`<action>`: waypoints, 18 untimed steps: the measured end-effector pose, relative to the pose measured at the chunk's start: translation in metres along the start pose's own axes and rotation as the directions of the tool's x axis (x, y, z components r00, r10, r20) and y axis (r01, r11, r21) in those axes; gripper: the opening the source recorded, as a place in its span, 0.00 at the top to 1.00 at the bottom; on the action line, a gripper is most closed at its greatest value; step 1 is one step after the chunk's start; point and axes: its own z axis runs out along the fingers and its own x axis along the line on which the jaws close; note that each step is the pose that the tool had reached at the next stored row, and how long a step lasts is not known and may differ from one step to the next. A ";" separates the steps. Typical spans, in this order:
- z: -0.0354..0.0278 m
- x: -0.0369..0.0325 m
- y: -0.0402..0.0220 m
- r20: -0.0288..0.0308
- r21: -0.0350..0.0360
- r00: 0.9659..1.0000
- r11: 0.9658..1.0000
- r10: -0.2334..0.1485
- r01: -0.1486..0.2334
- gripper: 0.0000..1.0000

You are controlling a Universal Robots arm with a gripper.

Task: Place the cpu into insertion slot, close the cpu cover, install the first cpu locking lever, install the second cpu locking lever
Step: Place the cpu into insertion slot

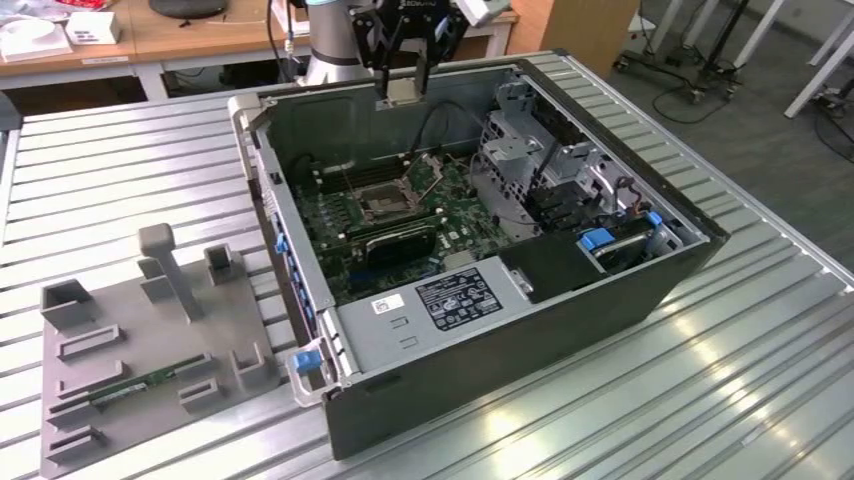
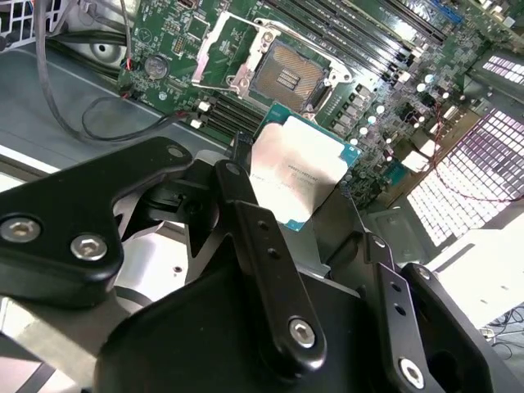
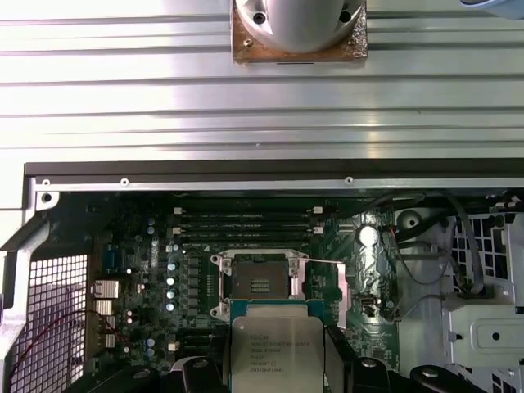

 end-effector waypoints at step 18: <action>0.0048 0.0000 -0.0004 0.000 -0.001 1.000 1.000 0.000 0.000 0.46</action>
